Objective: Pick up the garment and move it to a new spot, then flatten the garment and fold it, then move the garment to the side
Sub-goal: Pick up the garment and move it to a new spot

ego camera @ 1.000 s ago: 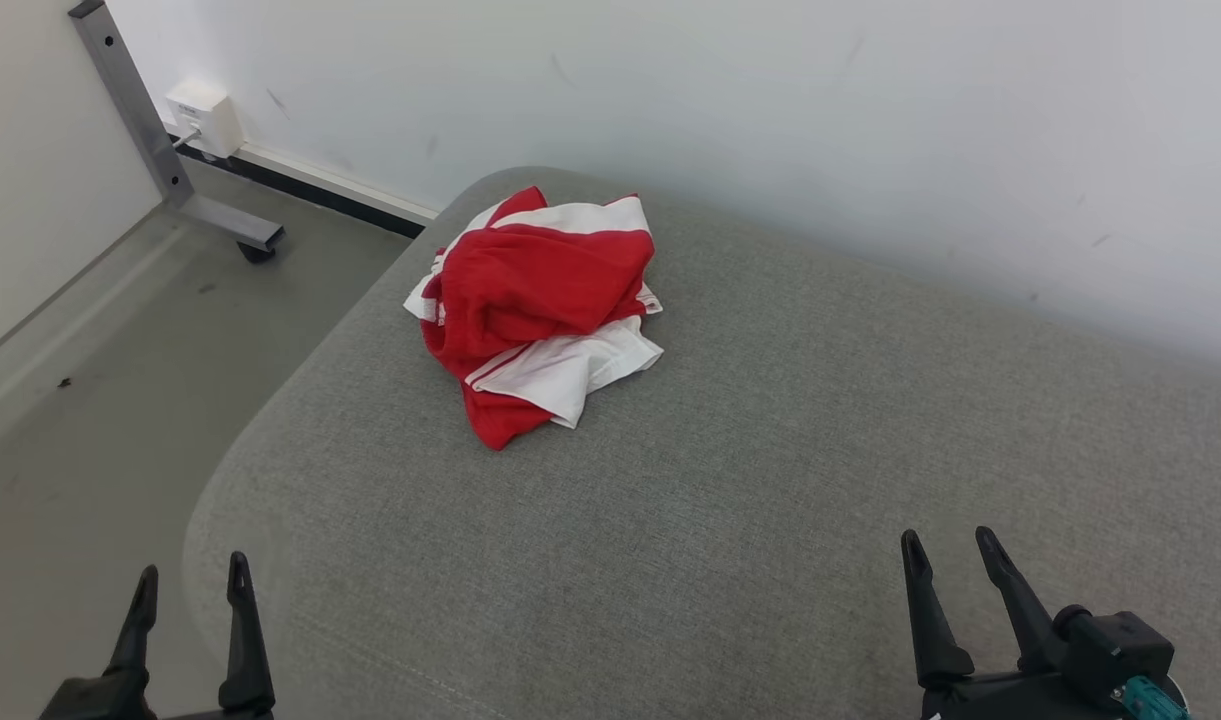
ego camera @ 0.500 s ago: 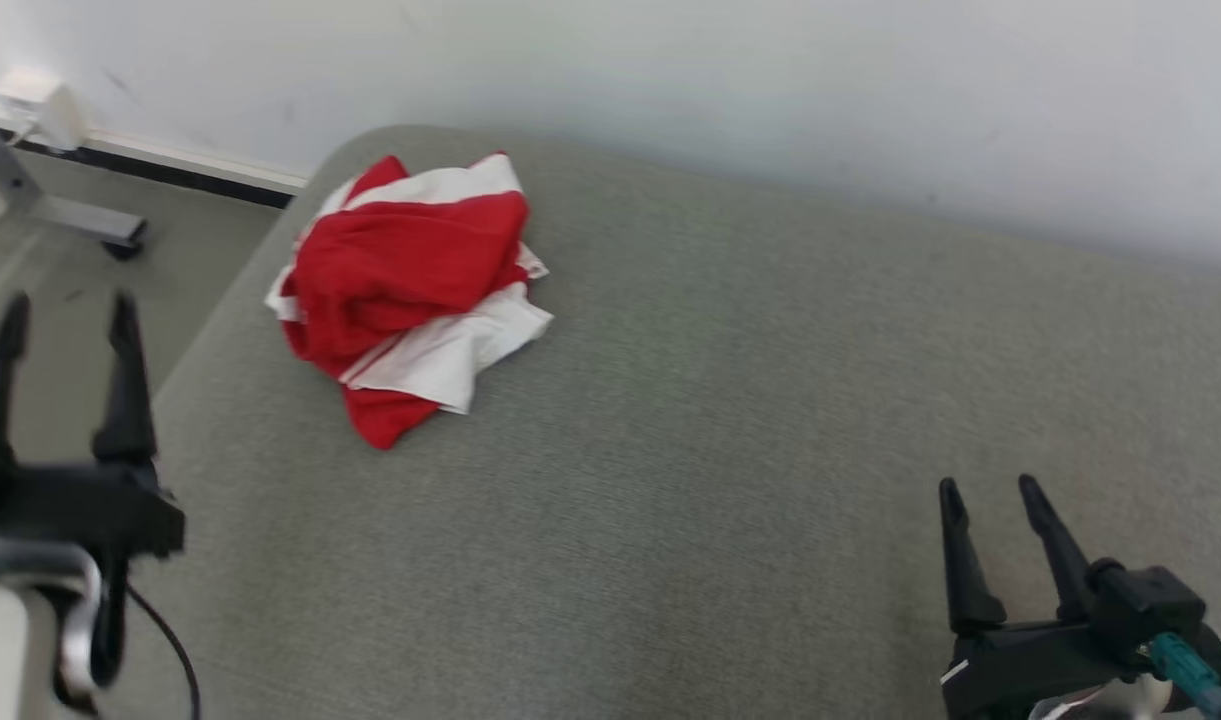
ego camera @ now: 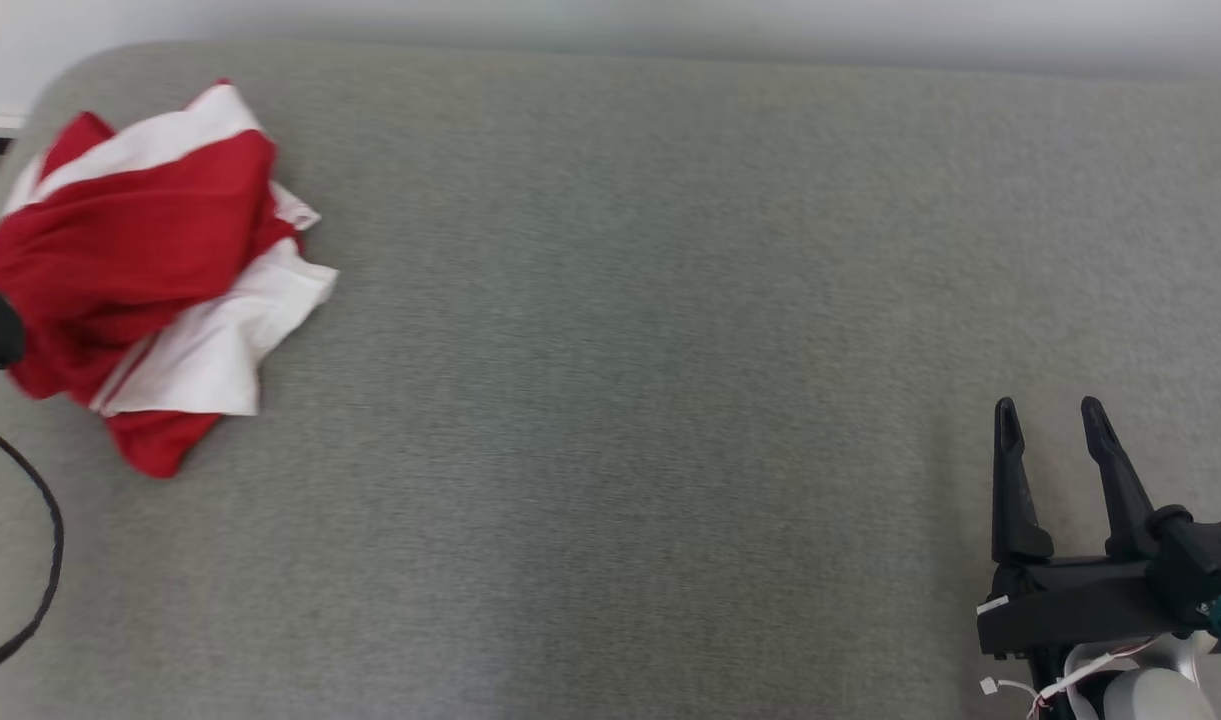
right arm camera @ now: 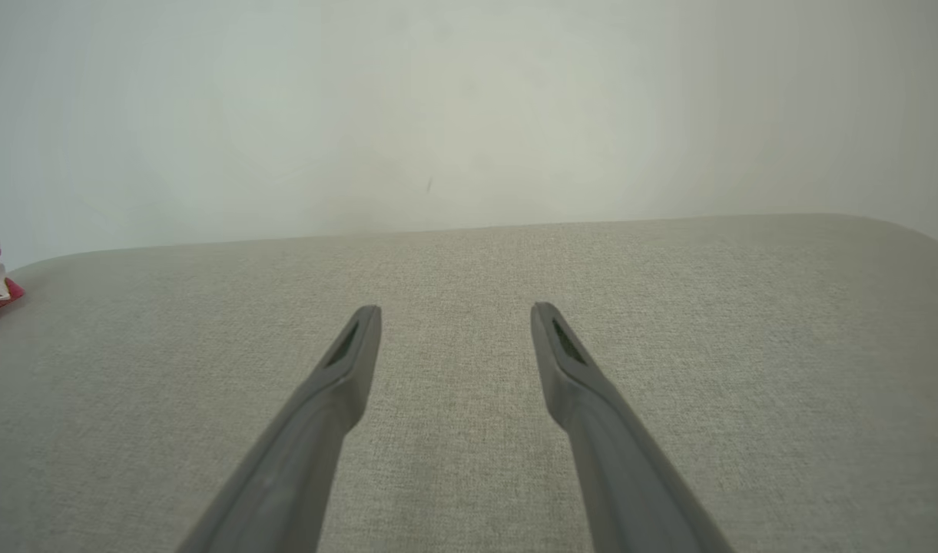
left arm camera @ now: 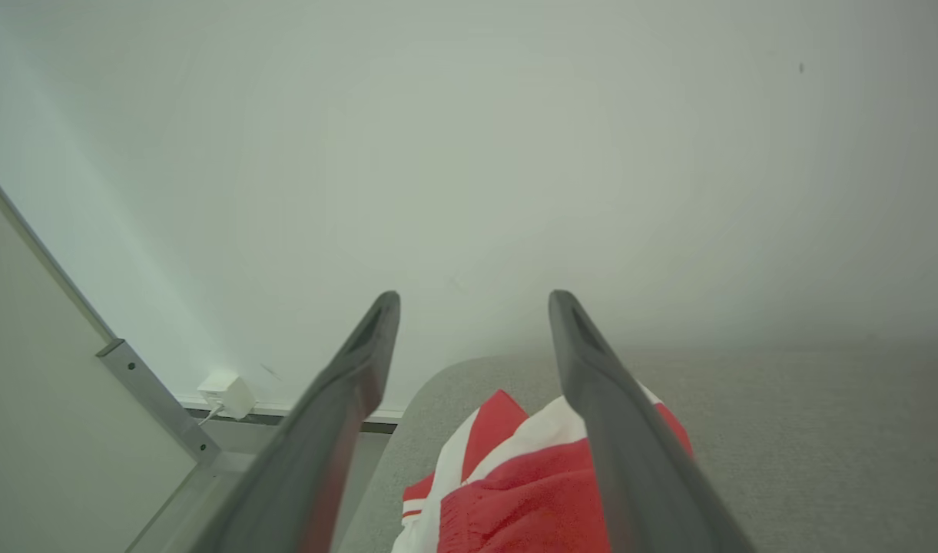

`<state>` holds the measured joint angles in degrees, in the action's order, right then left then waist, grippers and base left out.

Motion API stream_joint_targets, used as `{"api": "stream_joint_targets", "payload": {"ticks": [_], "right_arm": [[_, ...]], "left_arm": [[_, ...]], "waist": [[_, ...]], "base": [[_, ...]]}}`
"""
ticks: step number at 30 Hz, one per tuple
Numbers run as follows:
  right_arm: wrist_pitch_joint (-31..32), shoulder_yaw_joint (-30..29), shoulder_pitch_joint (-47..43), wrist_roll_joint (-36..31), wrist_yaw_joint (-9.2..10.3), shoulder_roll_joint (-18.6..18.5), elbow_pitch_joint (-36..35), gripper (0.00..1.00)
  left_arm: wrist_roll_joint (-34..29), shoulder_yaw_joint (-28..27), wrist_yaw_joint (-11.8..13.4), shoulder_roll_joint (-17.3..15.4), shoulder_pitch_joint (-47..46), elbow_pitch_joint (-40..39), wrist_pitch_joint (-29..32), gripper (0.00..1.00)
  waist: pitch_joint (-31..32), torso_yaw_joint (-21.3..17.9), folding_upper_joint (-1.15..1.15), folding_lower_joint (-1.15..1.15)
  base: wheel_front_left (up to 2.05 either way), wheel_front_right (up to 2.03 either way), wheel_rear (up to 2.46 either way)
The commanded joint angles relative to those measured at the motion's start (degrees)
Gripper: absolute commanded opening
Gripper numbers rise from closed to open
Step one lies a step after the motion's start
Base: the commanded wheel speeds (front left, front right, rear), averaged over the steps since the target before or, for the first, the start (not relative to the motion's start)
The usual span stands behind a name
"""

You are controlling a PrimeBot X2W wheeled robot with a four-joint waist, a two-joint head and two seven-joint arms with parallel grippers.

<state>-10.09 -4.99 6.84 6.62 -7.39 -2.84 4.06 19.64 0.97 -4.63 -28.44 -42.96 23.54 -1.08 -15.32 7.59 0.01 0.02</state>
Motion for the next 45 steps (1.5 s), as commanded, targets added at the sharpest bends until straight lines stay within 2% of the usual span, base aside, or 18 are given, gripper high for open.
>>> {"api": "stream_joint_targets", "payload": {"ticks": [1, 10, 14, 17, 20, 21, 22, 27, 31, 37, 40, 45], "right_arm": [[-0.4, -0.2, 0.9, 0.4, -0.19, -0.1, -0.4, 1.00], [-1.0, 0.0, 1.6, 0.9, -0.19, -0.1, -0.3, 1.00], [-1.2, 0.1, 1.9, 1.1, -0.19, -0.1, -0.4, 1.00], [-1.0, -0.2, 1.8, 0.9, -0.19, -0.1, -0.5, 1.00], [-0.8, 0.0, 1.7, 0.5, -0.19, -0.1, -0.8, 1.00], [-0.7, 0.2, 1.7, 0.5, -0.19, -0.1, -0.8, 1.00], [-0.7, 0.4, 1.6, 0.3, -0.19, -0.1, -1.0, 1.00], [-0.4, 0.4, 1.1, 0.4, -0.19, -0.1, -0.8, 1.00], [-0.8, 0.8, 0.5, 0.9, -0.19, -0.1, -0.2, 1.00], [-1.7, 1.6, 0.0, 2.2, -0.19, -0.1, 1.8, 1.00], [-2.3, 2.2, -0.1, 2.8, -0.19, -0.1, 3.1, 1.00], [-3.5, 2.7, -0.5, 4.5, -0.19, -0.1, 5.4, 1.00]], "left_arm": [[0.3, 0.2, -0.5, -0.6, -2.0, 3.6, 0.8, 1.00], [0.3, 2.1, -1.8, -4.4, -4.8, 17.3, 6.1, 1.00], [1.9, 3.9, -2.4, -5.7, -4.5, 24.8, 12.2, 1.00], [4.3, 5.6, -2.9, -4.9, -4.9, 28.2, 16.8, 1.00], [6.5, 8.0, -3.0, -4.3, -4.0, 28.5, 16.7, 1.00], [7.1, 8.9, -3.0, -4.3, -3.5, 28.5, 16.5, 0.92], [7.9, 10.3, -3.0, -4.6, -3.2, 27.9, 15.1, 0.00], [7.6, 11.3, -2.7, -6.0, -5.0, 27.5, 7.6, 0.00], [6.3, 11.1, -1.3, -6.1, -6.9, 26.9, 0.9, 0.00], [4.5, 11.8, -0.2, -5.5, -10.6, 22.5, -5.9, 0.00], [2.7, 13.4, -0.2, -5.5, -13.0, 18.9, -7.1, 0.00], [1.1, 16.5, -0.7, -3.2, -17.8, 10.3, -5.9, 0.00]], "waist": [[-6.9, -7.5, -0.01, -0.02], [-7.9, -10.1, -0.01, -0.02], [-7.8, -10.7, -0.01, -0.02], [-7.5, -10.6, -0.01, -0.02], [-7.1, -10.3, -0.01, -0.02], [-6.9, -10.2, -0.01, -0.02], [-6.6, -10.1, -0.01, -0.02], [-5.0, -9.2, -0.01, -0.02], [-3.2, -8.4, -0.01, -0.02], [0.0, -7.7, -0.01, -0.02], [1.4, -8.1, -0.01, -0.02], [3.1, -10.0, -0.01, -0.02]], "base": [[0.00, 0.00, 0.00], [0.00, 0.00, 0.00], [0.00, 0.00, 0.00], [0.00, 0.00, 0.00], [0.00, 0.00, 0.00], [0.00, 0.00, 0.00], [0.00, 0.00, 0.00], [0.00, 0.00, 0.00], [0.00, 0.00, 0.00], [0.00, 0.00, 0.00], [0.00, 0.00, 0.00], [0.00, 0.00, 0.00]]}}
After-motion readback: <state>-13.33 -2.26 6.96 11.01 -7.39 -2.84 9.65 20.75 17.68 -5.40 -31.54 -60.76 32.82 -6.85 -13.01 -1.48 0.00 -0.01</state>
